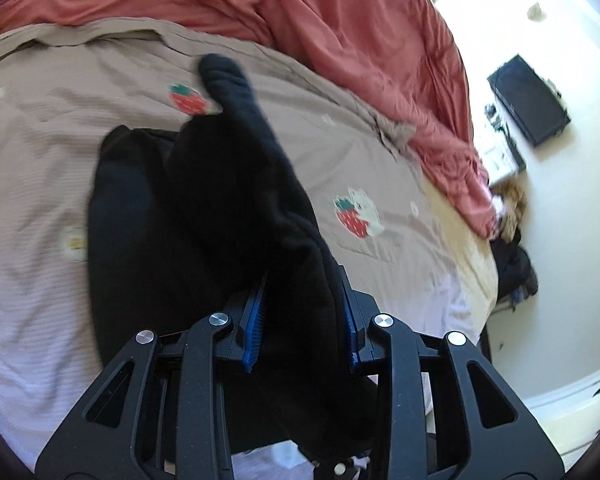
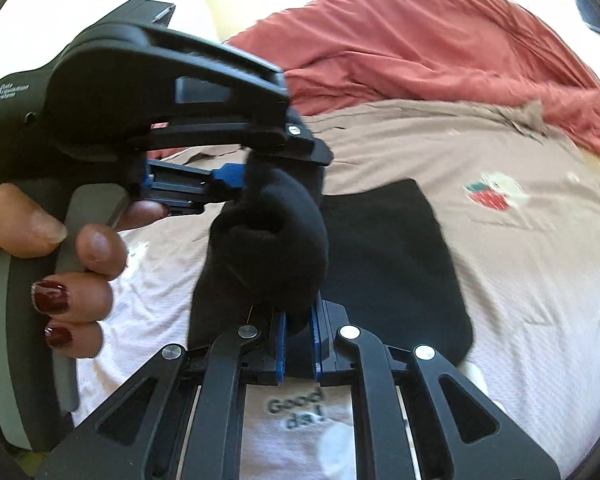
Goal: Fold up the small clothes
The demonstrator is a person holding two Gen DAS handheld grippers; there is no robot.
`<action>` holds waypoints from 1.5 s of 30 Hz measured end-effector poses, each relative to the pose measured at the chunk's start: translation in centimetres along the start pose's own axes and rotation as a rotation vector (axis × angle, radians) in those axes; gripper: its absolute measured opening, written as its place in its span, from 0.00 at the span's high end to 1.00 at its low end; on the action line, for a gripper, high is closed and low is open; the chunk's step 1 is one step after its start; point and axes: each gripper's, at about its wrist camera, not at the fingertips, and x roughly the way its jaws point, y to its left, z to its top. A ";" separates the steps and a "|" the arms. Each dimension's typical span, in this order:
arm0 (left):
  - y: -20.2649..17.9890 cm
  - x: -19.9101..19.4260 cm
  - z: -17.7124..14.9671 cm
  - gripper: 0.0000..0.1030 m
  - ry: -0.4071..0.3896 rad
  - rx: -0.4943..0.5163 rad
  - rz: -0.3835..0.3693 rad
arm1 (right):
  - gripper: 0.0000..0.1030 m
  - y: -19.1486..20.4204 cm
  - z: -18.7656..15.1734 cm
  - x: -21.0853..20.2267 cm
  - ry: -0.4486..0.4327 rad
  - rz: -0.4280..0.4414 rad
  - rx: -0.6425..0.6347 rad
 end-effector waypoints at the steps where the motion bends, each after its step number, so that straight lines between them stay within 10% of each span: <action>1: -0.6 0.9 0.0 0.77 0.017 0.006 -0.003 | 0.92 -0.7 0.0 0.0 0.007 -0.004 0.022; 6: -1.6 4.2 -0.4 0.60 0.093 0.002 0.031 | 0.91 -5.2 -0.9 0.9 0.095 0.011 0.235; 12: -0.5 0.3 -1.3 0.55 -0.022 0.012 0.086 | 0.86 -8.3 -2.9 1.6 0.184 0.085 0.438; 19: 2.7 -1.9 -2.7 0.49 -0.047 0.089 0.340 | 0.78 -8.4 -2.7 -0.4 0.189 0.021 0.439; 26: 2.4 1.4 -5.3 0.45 -0.003 0.221 0.422 | 0.60 -9.2 0.7 -3.1 0.027 -0.059 0.310; 45: 2.5 0.8 -6.4 0.36 -0.051 0.222 0.405 | 0.59 -10.1 5.0 10.9 0.257 0.180 0.211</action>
